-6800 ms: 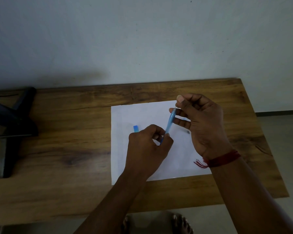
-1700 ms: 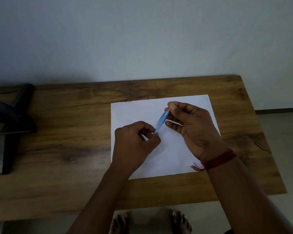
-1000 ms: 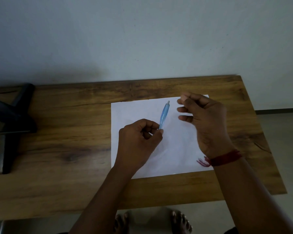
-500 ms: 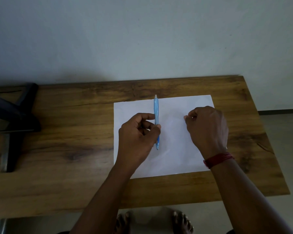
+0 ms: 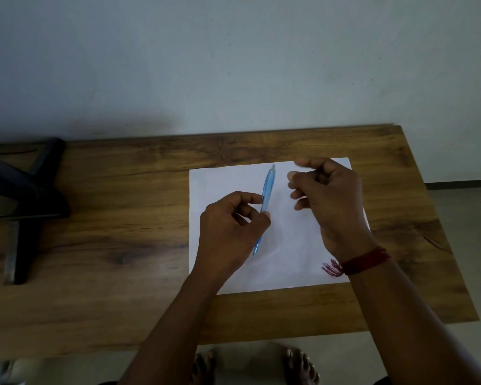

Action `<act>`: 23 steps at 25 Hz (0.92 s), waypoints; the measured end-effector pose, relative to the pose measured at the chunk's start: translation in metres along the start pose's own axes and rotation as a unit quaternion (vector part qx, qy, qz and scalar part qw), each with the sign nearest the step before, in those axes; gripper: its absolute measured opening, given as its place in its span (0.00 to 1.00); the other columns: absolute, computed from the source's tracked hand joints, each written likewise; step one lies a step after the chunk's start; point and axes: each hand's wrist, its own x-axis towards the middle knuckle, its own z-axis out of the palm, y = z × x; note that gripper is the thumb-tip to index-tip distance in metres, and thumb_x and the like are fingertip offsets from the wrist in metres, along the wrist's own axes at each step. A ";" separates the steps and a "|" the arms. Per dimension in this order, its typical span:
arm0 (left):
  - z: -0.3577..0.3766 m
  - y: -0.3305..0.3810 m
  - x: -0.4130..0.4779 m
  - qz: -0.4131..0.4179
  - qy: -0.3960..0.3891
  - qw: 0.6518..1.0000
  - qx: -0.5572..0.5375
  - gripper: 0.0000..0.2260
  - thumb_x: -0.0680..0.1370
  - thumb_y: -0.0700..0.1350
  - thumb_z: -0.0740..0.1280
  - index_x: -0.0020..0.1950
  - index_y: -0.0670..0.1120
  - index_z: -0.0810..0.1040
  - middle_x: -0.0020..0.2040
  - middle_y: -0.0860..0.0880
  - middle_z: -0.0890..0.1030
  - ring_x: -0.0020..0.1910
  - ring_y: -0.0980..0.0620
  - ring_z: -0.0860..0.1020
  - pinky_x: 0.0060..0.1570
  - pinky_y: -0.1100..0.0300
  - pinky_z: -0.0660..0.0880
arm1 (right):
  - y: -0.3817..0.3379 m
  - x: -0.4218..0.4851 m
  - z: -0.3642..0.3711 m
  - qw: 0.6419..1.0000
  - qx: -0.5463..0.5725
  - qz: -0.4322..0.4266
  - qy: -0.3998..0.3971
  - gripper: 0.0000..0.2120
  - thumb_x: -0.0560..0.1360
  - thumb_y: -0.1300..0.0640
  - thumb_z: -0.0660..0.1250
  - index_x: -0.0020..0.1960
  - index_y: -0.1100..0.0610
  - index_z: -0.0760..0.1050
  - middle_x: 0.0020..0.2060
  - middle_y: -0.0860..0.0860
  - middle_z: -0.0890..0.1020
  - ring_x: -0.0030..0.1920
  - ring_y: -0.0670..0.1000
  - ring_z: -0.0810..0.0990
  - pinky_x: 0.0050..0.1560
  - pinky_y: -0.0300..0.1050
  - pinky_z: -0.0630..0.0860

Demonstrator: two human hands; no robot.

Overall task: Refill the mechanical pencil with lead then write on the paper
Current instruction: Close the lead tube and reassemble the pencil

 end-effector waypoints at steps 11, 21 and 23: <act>-0.002 -0.004 0.000 0.031 -0.017 0.998 0.051 0.08 0.72 0.46 0.75 0.46 0.57 0.80 0.35 0.61 0.79 0.37 0.61 0.78 0.37 0.68 0.76 | 0.000 0.001 -0.002 0.977 0.189 0.066 -0.071 0.06 0.76 0.61 0.69 0.52 0.56 0.82 0.44 0.54 0.87 0.47 0.52 0.86 0.42 0.43 0.82; 0.000 -0.005 0.001 0.041 -0.017 0.997 0.062 0.09 0.72 0.44 0.75 0.47 0.56 0.80 0.35 0.60 0.80 0.35 0.61 0.78 0.37 0.68 0.75 | 0.001 0.002 -0.003 0.980 0.175 0.056 -0.074 0.06 0.76 0.62 0.69 0.49 0.55 0.83 0.43 0.54 0.87 0.45 0.52 0.86 0.40 0.42 0.82; 0.000 -0.005 0.002 0.040 -0.015 0.997 0.064 0.09 0.72 0.44 0.75 0.47 0.56 0.80 0.35 0.61 0.80 0.35 0.61 0.78 0.37 0.67 0.75 | 0.001 0.002 -0.003 0.980 0.172 0.059 -0.074 0.05 0.75 0.62 0.70 0.48 0.55 0.83 0.42 0.53 0.87 0.45 0.52 0.86 0.40 0.42 0.82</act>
